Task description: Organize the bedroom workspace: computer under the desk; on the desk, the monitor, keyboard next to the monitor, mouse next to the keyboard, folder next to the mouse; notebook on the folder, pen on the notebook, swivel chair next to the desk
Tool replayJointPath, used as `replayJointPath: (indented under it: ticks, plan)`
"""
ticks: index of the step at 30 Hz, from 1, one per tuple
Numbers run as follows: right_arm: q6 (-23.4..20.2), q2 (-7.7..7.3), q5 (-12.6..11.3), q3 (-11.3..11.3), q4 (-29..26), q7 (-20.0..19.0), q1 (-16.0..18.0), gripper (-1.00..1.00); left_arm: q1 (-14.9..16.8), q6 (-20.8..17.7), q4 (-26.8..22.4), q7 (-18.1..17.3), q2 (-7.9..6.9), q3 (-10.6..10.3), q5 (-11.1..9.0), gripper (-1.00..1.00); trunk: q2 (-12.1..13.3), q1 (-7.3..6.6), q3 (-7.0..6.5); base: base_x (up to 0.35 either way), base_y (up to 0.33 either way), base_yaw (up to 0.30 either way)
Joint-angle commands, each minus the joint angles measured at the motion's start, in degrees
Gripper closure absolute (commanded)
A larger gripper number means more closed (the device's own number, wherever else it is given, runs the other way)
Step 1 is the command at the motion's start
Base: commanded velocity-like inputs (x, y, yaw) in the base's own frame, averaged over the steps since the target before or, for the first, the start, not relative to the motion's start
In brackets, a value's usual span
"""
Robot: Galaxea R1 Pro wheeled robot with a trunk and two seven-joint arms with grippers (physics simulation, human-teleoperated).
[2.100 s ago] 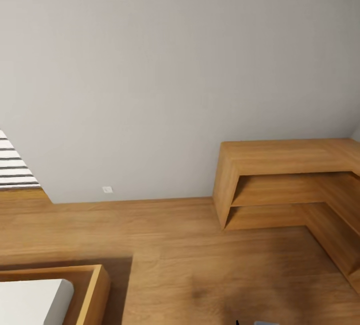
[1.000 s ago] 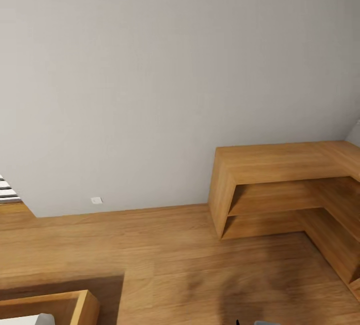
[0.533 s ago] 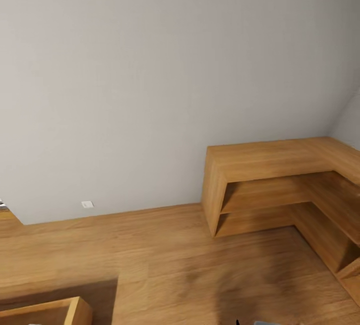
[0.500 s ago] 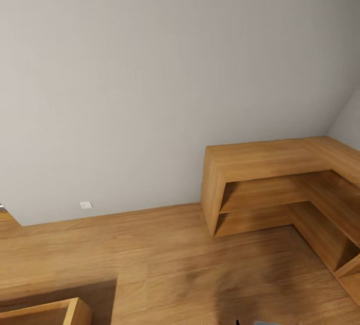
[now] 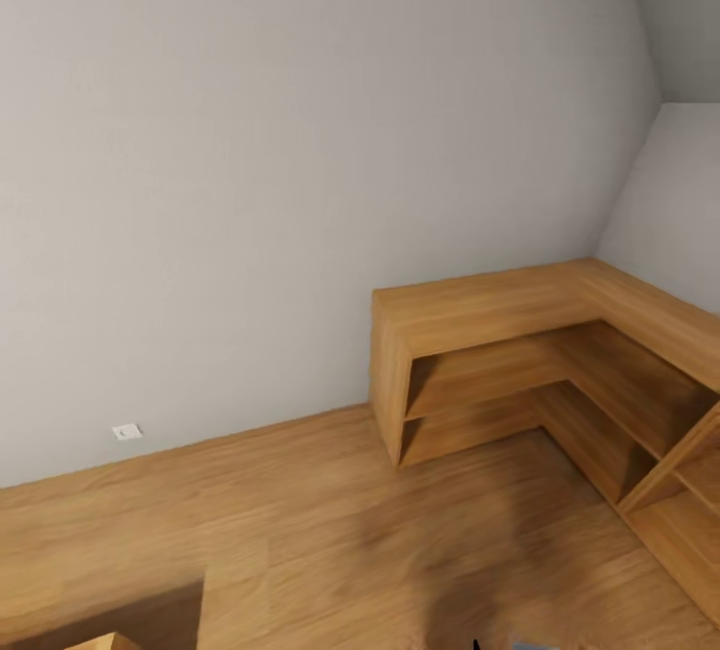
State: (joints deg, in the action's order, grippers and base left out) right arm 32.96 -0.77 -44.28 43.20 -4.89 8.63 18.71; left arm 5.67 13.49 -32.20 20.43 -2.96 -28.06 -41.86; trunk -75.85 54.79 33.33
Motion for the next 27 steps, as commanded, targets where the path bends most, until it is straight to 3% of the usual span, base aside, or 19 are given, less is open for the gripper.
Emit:
replayJointPath:
  ticks: [1, 27]
  plan:
    - [0.00, -0.05, -0.08, 0.47, -0.07, 0.51, 0.02, -1.00, 0.05, 0.31, -0.06, 0.40, -0.09, -0.50, -0.53, -1.00, -0.03, 0.00, 0.05, 0.000, 0.000, -0.264]
    - [-0.16, -0.07, -0.52, 0.37, 2.27, 0.51, 0.01, -1.00, 0.05, 0.14, -0.04, 0.35, 0.38, -0.53, -0.50, -1.00, -0.03, 0.00, -0.04, 0.000, 0.000, -0.267]
